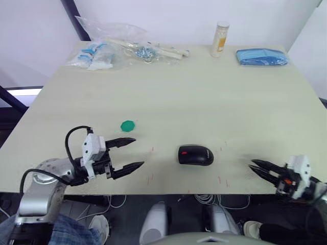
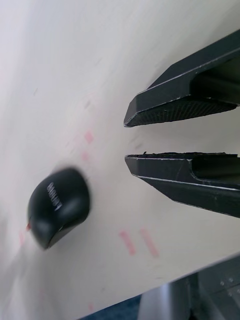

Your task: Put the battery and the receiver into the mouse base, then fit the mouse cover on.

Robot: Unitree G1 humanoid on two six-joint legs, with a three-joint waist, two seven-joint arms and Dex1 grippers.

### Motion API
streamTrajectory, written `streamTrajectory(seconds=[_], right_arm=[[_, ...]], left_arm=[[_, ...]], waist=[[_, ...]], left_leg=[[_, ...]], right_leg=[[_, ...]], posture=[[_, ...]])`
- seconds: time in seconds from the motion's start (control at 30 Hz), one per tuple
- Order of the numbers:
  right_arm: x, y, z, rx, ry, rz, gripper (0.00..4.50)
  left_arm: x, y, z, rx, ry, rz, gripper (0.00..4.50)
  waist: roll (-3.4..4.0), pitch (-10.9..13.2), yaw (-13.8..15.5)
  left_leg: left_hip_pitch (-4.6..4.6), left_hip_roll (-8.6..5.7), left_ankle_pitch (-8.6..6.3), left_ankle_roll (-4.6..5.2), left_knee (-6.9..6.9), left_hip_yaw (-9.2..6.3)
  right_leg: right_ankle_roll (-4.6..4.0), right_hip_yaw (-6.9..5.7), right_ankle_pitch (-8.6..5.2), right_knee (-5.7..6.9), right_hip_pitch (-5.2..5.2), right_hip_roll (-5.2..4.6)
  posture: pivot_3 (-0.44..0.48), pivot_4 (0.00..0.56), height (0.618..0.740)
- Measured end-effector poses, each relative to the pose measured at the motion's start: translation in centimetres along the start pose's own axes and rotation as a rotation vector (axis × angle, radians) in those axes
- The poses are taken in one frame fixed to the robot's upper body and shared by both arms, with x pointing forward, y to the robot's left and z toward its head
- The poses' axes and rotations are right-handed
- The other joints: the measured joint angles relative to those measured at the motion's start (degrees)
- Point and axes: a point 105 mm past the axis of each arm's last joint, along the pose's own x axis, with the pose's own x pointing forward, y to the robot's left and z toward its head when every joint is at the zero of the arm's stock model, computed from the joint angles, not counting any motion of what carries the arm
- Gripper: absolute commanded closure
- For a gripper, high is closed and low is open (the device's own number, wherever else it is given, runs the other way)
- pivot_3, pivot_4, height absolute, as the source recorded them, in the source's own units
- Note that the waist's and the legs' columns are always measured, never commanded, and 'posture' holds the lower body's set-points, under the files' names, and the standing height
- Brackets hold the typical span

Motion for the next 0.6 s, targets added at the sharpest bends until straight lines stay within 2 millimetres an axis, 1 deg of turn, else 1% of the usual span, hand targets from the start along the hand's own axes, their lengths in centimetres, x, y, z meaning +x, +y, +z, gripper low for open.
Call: streamTrajectory(seconds=[0.03, 0.1, 0.13, 0.23, 0.27, 0.4, 0.6], right_arm=[[-0.7, -0.2, -0.2, 0.008, 0.007, -0.023, 3.09], [-1.8, -0.7, -0.4, 0.021, 0.012, -0.073, 2.42], [-2.2, -0.9, -0.6, 0.026, 0.012, -0.099, 1.88], [-3.4, -1.2, -1.0, 0.038, 0.009, -0.167, 0.56], [-3.7, -1.2, -1.1, 0.047, 0.006, -0.183, 0.02], [-4.4, -1.0, -1.4, 0.057, 0.008, -0.207, 0.02], [-4.6, -0.6, -1.8, 0.087, -0.003, -0.208, 0.02]], left_arm=[[-0.1, 0.0, -0.2, -0.010, 0.000, 0.014, 0.00], [-0.4, 0.2, -0.7, -0.028, 0.009, 0.038, 0.00], [-0.6, 0.3, -1.0, -0.034, 0.013, 0.053, 0.00], [-1.1, 0.6, -2.1, -0.048, 0.049, 0.105, 0.00], [-1.2, 0.6, -2.4, -0.052, 0.054, 0.116, 0.00], [-1.4, 0.7, -2.9, -0.063, 0.070, 0.139, 0.00], [-1.9, 1.2, -4.0, -0.070, 0.090, 0.200, 0.00]], waist=[[0.00, -0.01, 0.01], [0.01, 0.00, -0.02], [0.01, 0.00, -0.03], [0.02, 0.00, -0.05], [0.01, -0.01, -0.02], [0.02, 0.00, 0.01], [0.04, -0.04, -0.02]], left_leg=[[0.00, 0.02, -0.01, -0.01, 0.00, -0.01], [0.00, 0.00, -0.05, -0.08, 0.00, -0.02], [0.00, 0.00, -0.06, -0.10, 0.00, -0.01], [0.00, 0.01, -0.08, -0.13, 0.00, -0.01], [0.00, 0.02, -0.08, -0.13, 0.00, -0.01], [0.00, 0.05, -0.10, -0.15, 0.00, -0.08], [0.02, 0.05, -0.11, -0.18, 0.00, -0.09]], right_leg=[[0.00, 0.00, -0.01, 0.00, 0.00, 0.00], [-0.01, 0.01, -0.01, 0.00, -0.01, 0.00], [-0.02, 0.01, -0.02, 0.00, -0.02, 0.01], [-0.05, 0.01, -0.04, 0.00, -0.02, 0.02], [-0.06, 0.01, -0.04, 0.00, -0.02, 0.01], [-0.06, 0.01, -0.05, 0.00, -0.02, 0.00], [-0.07, 0.02, -0.06, 0.00, -0.04, 0.00]], posture=[[0.000, 0.150, 0.740], [0.000, 0.150, 0.740], [0.000, 0.150, 0.740], [0.000, 0.150, 0.740], [0.000, 0.150, 0.740], [0.000, 0.150, 0.740], [0.000, 0.150, 0.740]])
